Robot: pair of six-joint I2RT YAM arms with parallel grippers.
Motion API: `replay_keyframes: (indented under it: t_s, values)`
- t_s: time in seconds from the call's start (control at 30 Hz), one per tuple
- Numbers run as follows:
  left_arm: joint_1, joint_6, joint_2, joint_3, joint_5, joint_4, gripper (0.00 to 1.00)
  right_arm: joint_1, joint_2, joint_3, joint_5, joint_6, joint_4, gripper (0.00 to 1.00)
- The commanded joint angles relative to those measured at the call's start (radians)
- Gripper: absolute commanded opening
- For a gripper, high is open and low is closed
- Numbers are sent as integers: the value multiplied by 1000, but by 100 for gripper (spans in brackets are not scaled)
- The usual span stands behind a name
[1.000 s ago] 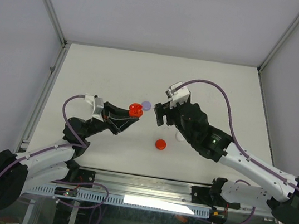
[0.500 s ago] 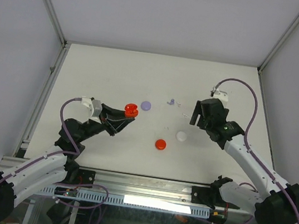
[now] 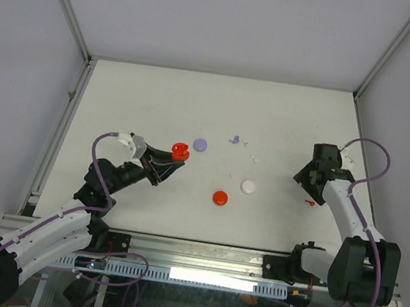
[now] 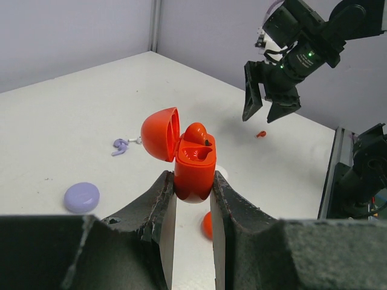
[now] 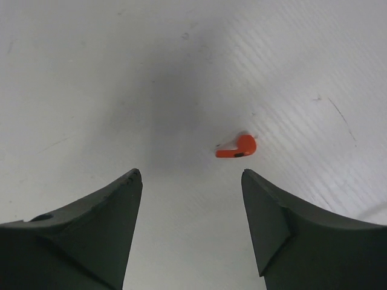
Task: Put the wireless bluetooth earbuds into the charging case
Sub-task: Pick up the earbud from the center of the board.
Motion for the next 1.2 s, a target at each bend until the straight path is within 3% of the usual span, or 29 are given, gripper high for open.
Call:
replay_keyframes:
  t_s: [0.0,0.53,1.17]
  values:
    - [-8,29,-9,43,-11,21,0,-74,52,1,42,77,-17,67]
    - [-7,23,2,42,4,33,0,-169,106,-59,84,186,25,49]
    - [-8,18,-1,43,8,32,0,-183,176,-71,15,195,72,33]
